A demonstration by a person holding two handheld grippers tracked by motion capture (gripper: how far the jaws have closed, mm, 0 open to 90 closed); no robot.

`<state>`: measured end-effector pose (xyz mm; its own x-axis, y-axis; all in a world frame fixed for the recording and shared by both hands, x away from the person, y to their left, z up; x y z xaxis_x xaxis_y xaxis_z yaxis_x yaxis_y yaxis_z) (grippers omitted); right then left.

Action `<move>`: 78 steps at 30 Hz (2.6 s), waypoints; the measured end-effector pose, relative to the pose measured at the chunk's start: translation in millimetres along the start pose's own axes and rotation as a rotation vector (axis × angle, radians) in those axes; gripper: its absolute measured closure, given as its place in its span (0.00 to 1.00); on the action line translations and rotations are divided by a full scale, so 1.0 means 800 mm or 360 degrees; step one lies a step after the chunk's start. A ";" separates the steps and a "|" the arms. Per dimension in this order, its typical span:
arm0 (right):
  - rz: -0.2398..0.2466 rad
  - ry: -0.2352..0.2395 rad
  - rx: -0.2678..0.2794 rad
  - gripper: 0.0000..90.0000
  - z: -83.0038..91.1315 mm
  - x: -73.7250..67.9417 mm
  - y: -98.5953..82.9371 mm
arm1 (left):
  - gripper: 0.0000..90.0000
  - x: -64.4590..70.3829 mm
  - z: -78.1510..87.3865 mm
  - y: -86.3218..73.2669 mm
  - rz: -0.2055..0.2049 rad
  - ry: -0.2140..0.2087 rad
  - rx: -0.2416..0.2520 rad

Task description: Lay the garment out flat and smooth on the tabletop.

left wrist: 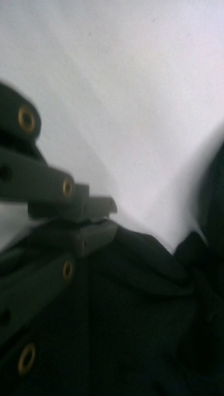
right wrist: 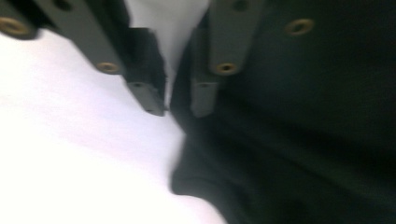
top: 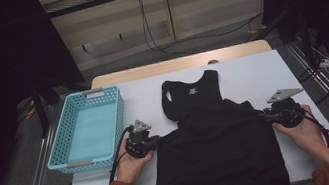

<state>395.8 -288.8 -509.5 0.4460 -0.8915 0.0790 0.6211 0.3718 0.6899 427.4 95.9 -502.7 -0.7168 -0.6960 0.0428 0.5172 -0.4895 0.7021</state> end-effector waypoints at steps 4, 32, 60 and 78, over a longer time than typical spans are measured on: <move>0.0022 0.0098 0.0090 0.66 0.022 -0.028 0.004 | 0.72 0.015 0.020 0.001 -0.0064 -0.0040 0.0062; 0.0326 0.0508 -0.0126 0.98 0.055 -0.155 -0.045 | 1.00 0.108 0.042 -0.062 -0.0387 -0.0339 -0.0157; 0.0394 0.0611 0.0004 0.53 0.071 -0.178 -0.035 | 0.80 0.105 0.068 -0.052 -0.0272 -0.0380 -0.0045; 0.0487 0.0647 -0.0068 0.91 0.015 -0.213 0.001 | 1.00 0.095 0.027 -0.046 -0.0428 -0.0292 -0.0150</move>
<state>312.4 -139.7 -513.9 0.8211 -0.5705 -0.0192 0.4446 0.6181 0.6482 343.6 72.1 -509.8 -0.9012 -0.4333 -0.0022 0.3326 -0.6951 0.6373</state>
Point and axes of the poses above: each handheld gripper's, and its own axes: z roughly backward along the jaws, y roughly out of its top, x roughly to its right, the point moved 8 cm from there along -z, roughly forward along the jaws, and after that the axes turned 1 degree about y, right-handed, at the moved point
